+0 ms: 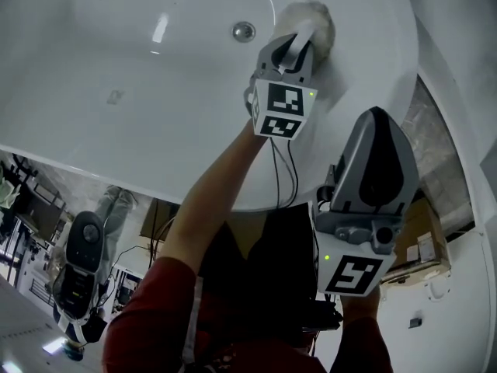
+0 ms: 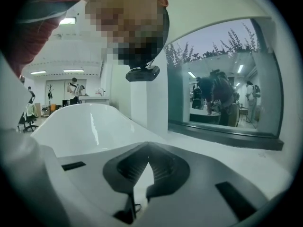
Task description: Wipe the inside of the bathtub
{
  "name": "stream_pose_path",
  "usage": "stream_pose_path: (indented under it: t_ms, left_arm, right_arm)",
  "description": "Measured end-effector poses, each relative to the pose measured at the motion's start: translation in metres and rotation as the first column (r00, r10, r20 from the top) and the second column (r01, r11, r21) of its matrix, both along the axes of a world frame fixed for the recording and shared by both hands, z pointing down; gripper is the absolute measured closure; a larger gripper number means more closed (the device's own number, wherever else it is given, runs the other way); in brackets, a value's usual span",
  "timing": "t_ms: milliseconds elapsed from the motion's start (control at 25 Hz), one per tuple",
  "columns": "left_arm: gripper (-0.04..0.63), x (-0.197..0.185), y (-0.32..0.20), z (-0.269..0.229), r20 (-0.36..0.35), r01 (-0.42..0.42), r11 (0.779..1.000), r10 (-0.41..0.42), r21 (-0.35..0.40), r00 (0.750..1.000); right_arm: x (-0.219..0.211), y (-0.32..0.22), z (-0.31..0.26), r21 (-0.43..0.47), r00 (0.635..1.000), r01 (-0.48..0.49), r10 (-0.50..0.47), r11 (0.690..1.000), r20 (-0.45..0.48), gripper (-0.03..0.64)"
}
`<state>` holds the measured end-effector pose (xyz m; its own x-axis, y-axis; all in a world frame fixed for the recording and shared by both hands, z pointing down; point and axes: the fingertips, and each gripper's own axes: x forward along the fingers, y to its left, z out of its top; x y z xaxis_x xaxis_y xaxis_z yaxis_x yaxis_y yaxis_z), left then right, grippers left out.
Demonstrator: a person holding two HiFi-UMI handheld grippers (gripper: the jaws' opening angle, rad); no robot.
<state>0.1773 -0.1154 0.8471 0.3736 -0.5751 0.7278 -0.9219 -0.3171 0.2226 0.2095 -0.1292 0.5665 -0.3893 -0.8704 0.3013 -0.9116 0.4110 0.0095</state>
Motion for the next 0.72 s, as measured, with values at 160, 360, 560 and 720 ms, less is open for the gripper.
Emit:
stream_pose_path:
  t_ms: [160,360,560,720]
  left_arm:
    - [0.499,-0.011,0.001,0.033,0.024,0.025,0.999,-0.024,-0.032,0.999]
    - [0.499,-0.028,-0.001,0.077,0.055,0.028,0.997,-0.023,-0.078,0.998]
    - [0.499,-0.047,-0.003,0.115,0.092,0.032,0.992,-0.021,-0.118,0.996]
    - [0.499,-0.062,-0.003,0.147,0.135,0.036,0.989,-0.016,-0.144,0.991]
  right_arm:
    - [-0.012,-0.003,0.011,-0.011,1.000,0.026,-0.026,1.000,0.002,0.606]
    - [-0.028,-0.003,0.026,-0.025,0.999,0.051,-0.051,0.998,0.006,0.606]
    - [-0.041,-0.005,0.040,-0.040,0.998,0.069,-0.069,0.997,0.003,0.606]
    - [-0.039,-0.005,0.048,-0.049,0.999,0.040,-0.040,0.998,0.003,0.606]
